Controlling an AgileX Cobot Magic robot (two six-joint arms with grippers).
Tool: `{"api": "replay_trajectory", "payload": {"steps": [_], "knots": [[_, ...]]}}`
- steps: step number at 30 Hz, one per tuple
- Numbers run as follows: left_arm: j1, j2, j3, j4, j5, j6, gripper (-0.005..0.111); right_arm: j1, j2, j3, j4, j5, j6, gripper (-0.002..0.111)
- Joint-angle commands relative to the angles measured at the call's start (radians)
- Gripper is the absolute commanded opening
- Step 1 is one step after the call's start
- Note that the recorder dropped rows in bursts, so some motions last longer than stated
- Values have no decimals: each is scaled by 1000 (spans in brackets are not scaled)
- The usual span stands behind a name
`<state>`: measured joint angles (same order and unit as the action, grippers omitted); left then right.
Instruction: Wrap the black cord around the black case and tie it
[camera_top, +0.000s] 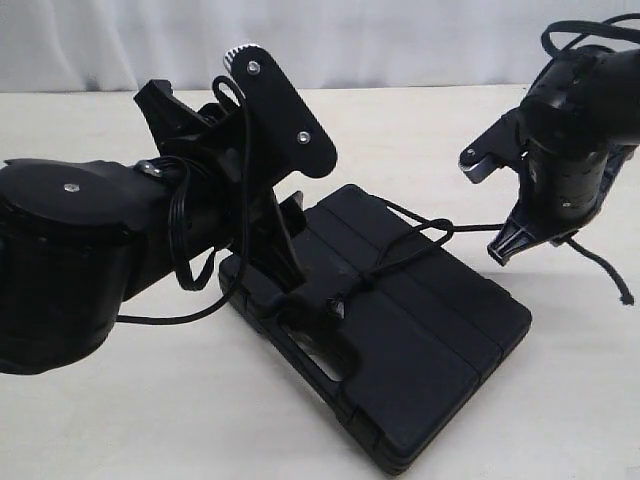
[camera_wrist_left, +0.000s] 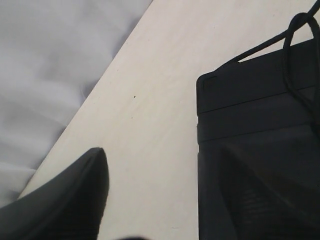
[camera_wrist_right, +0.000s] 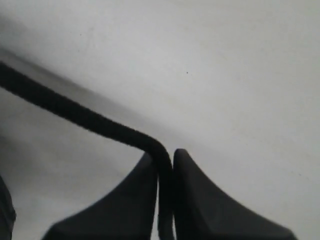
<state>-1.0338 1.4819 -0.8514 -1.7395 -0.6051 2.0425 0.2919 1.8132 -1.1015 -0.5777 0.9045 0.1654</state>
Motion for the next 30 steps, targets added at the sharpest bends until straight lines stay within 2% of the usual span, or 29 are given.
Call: {"api": "replay_trajectory", "payload": {"steps": [1, 4, 7, 12, 16, 18, 21, 25, 30], "knots": [[4, -5, 2, -5, 9, -6, 61, -18, 54, -3, 37, -52, -29, 33], [4, -5, 2, -5, 9, -4, 61, -18, 70, -3, 32, -47, -29, 58], [4, -5, 2, -5, 9, -4, 61, -18, 68, -9, 17, -29, -11, 67], [4, -5, 2, -5, -9, -4, 61, -6, 68, -114, 134, 117, -23, 66], [4, -5, 2, -5, -78, -2, 61, 2, 61, -223, 321, 305, -156, 66], [4, -5, 2, -5, -105, -2, 61, 2, 52, -236, 449, 317, -266, 66], [4, -5, 2, -5, -112, -2, 61, 2, 27, -236, 540, 317, -340, 66], [4, -5, 2, -5, -112, -2, 61, 2, -11, -236, 533, 317, -343, 63], [4, -5, 2, -5, -112, -2, 60, 2, -41, -236, 544, 317, -296, 50]]}}
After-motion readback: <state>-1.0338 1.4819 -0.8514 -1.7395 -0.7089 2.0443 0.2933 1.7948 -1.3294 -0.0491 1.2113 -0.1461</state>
